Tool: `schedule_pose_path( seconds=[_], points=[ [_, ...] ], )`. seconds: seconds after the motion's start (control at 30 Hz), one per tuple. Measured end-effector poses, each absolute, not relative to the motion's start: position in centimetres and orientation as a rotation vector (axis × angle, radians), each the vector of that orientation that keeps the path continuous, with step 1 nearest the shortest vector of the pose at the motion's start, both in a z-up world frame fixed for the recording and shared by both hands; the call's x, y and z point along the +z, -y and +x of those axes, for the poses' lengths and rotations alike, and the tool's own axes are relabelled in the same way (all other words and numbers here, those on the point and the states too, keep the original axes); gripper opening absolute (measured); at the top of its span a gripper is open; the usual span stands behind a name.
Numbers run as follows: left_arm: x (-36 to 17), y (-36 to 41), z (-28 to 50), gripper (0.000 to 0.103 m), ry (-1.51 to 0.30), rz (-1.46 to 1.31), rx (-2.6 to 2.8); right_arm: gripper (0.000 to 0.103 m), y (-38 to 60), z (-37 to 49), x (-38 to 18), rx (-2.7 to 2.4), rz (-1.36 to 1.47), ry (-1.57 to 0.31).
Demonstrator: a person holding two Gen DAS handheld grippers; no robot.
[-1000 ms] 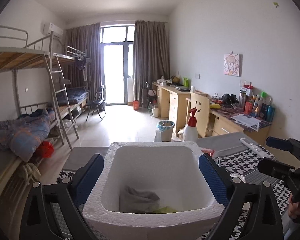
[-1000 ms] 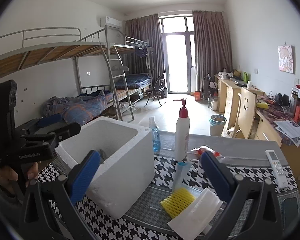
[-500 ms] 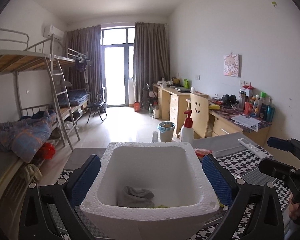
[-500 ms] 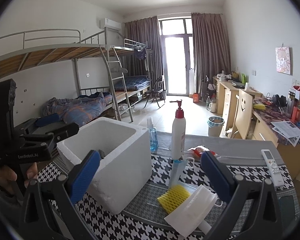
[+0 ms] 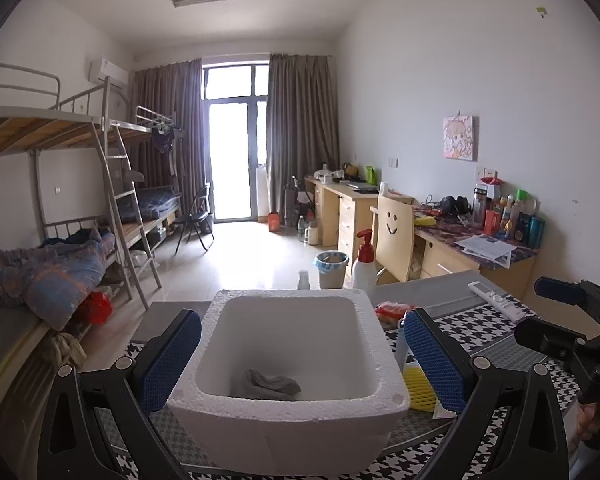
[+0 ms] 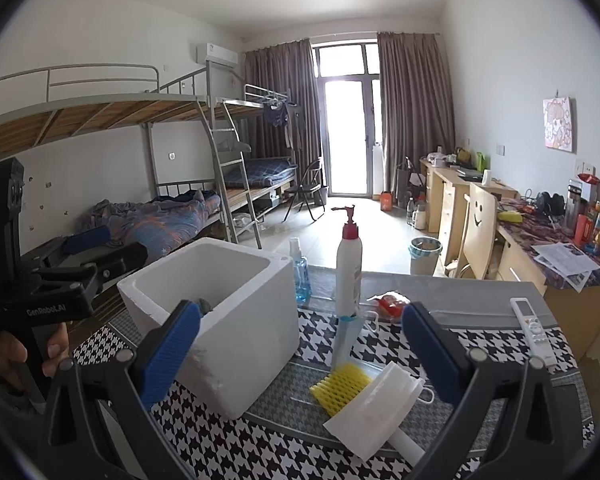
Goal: Organize soft objects
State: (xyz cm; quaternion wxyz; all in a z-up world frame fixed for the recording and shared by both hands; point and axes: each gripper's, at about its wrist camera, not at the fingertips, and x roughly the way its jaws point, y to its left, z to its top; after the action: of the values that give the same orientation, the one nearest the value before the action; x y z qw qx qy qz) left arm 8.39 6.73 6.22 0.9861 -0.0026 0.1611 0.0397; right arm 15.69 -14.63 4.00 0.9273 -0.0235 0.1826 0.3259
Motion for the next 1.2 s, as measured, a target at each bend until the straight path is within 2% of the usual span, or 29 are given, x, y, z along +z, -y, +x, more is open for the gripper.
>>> schedule_pose_path(
  seconds=[0.67,1.2],
  points=[
    [7.5,-4.6,5.0,0.102,-0.257,0.025,0.051,0.102,16.7,12.7,4.6,0.628,-0.034,-0.322],
    [6.2,-3.0,4.8,0.102,-0.266,0.018,-0.005,0.102,18.7,12.0,3.7,0.593,-0.037,-0.315]
  ],
)
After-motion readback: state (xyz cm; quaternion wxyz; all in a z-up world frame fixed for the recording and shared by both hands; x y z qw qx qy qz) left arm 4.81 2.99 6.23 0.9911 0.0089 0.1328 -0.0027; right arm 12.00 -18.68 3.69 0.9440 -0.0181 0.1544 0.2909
